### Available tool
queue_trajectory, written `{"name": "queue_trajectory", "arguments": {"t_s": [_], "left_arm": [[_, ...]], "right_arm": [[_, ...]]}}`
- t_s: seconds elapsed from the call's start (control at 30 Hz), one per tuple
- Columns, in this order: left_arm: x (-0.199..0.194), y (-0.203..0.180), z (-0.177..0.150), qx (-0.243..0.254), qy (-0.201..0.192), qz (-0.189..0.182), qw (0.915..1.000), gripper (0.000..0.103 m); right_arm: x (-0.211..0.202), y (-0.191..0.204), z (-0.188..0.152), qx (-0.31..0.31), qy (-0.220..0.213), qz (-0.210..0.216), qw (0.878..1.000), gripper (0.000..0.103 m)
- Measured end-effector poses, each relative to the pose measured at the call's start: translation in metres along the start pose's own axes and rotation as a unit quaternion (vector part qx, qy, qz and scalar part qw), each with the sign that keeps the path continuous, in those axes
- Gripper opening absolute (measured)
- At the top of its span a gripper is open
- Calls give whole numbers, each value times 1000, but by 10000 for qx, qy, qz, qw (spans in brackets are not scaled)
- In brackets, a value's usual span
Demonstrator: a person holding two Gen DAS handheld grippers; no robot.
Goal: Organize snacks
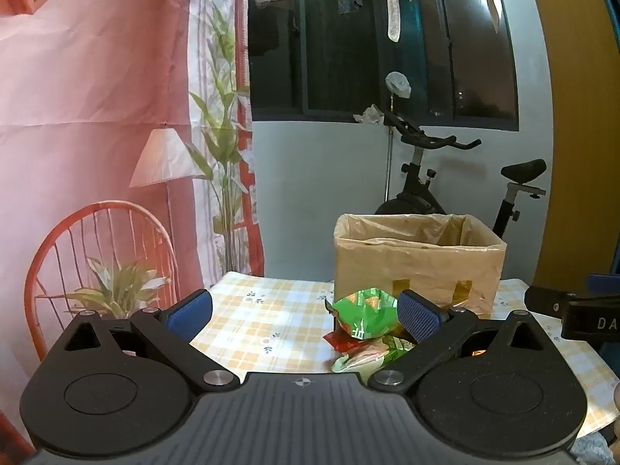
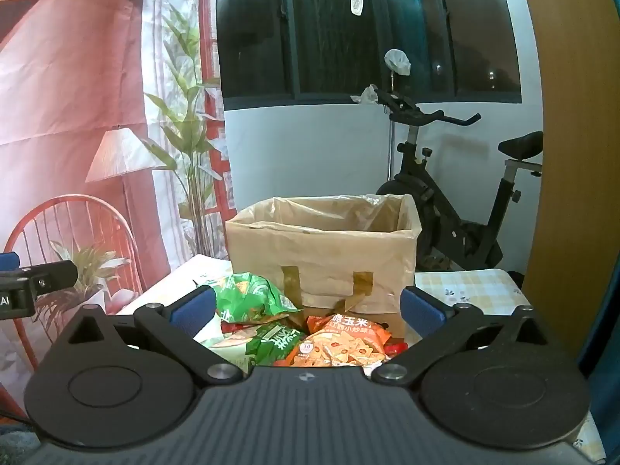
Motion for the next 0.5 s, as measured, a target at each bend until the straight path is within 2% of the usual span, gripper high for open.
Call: {"name": "queue_trajectory", "arguments": {"t_s": [0.17, 0.5], "left_arm": [[-3, -2, -2, 194, -81, 76, 9997, 102], [-1, -4, -1, 161, -30, 67, 9998, 102]], "right_arm": [[1, 0, -1, -6, 19, -6, 10000, 103], [-3, -1, -5, 28, 42, -2, 10000, 103]]}}
Point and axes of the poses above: each gripper's, at about its wrist camera, not at the fingertips, and x roughly the way its jaws point, y to its left, z to its top, the point moved 8 cm from there along x, roughly the way its jaws point, and after that the axes turned 9 degrees about -y, right-handed, at the moved point
